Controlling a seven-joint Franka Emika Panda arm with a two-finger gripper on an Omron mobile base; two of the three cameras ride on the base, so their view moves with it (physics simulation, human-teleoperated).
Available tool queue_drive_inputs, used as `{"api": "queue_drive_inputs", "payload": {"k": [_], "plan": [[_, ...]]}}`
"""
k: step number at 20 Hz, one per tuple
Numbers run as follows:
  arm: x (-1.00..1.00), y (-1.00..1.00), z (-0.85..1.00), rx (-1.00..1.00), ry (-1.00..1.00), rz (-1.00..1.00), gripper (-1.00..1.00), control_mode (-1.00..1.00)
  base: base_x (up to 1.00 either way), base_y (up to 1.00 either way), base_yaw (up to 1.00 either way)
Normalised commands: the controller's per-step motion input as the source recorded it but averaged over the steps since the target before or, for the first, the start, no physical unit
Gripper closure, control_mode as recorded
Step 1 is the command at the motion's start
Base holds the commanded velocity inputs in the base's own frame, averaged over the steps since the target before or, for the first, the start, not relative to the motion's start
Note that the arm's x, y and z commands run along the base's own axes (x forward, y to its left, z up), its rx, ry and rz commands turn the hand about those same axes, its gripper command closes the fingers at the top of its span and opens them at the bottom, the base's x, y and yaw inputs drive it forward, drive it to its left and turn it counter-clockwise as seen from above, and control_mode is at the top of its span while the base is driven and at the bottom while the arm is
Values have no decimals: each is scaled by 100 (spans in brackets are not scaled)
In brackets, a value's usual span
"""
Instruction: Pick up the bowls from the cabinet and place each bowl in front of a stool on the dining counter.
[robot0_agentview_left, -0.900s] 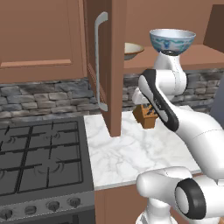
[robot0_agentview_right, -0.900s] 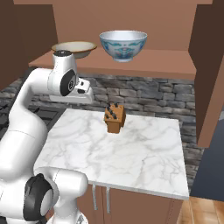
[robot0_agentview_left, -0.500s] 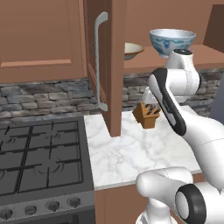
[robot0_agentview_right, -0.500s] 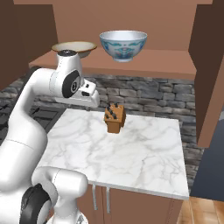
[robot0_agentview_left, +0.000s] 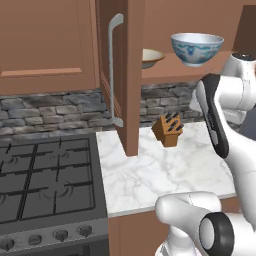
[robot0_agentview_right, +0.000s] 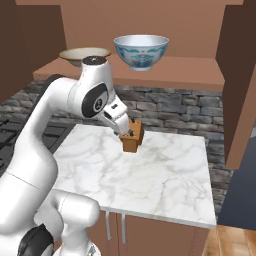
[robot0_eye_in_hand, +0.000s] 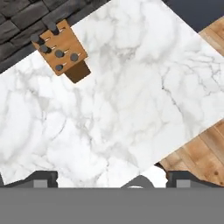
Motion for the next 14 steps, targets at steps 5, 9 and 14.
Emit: {"api": "queue_drive_inputs", "payload": {"k": [5, 9, 14], "plan": [[0, -1, 64, 5, -28, -47, -100, -100, 0, 0, 0], [-3, 0, 92, 3, -50, -40, -100, -100, 0, 0, 0], [-19, 0, 68, 17, -56, -34, -100, -100, 0, 0, 0]]}}
